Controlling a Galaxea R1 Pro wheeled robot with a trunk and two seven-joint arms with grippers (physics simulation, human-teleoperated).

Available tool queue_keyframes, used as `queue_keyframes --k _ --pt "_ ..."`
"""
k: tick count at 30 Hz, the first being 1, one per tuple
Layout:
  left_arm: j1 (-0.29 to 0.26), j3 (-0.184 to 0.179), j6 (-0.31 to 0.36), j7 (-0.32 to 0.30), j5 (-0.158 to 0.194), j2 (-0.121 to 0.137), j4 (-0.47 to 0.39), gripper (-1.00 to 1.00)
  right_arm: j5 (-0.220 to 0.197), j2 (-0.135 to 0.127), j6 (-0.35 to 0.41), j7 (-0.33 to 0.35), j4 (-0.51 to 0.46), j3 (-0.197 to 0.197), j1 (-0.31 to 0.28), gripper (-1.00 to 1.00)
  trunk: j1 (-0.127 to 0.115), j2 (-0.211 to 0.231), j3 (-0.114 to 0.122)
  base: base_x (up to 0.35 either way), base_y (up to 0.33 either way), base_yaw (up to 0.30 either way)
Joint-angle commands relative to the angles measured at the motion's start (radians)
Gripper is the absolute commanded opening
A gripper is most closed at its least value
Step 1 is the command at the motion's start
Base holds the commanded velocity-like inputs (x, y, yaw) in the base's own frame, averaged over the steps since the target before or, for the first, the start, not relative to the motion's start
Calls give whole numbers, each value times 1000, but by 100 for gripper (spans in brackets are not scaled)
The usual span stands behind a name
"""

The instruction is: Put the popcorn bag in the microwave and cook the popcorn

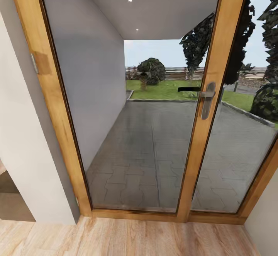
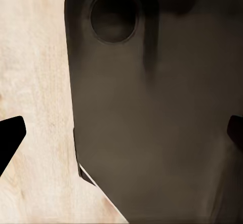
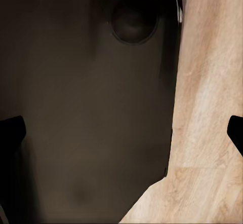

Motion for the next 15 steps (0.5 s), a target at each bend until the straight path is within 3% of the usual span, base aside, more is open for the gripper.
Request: queue_keyframes --k 1,12,15 --pt "0 0 0 0 0 0 0 100 0 0 0 0 0 0 0 100 0 0 0 0 0 0" --pt "-2 -13 2 -2 -6 7 -34 100 7 -4 -18 -6 2 7 -2 100 0 0 0 0 0 0" --pt "-2 -13 2 -2 -6 8 -37 100 9 -3 -20 -6 2 5 -2 100 0 0 0 0 0 150"
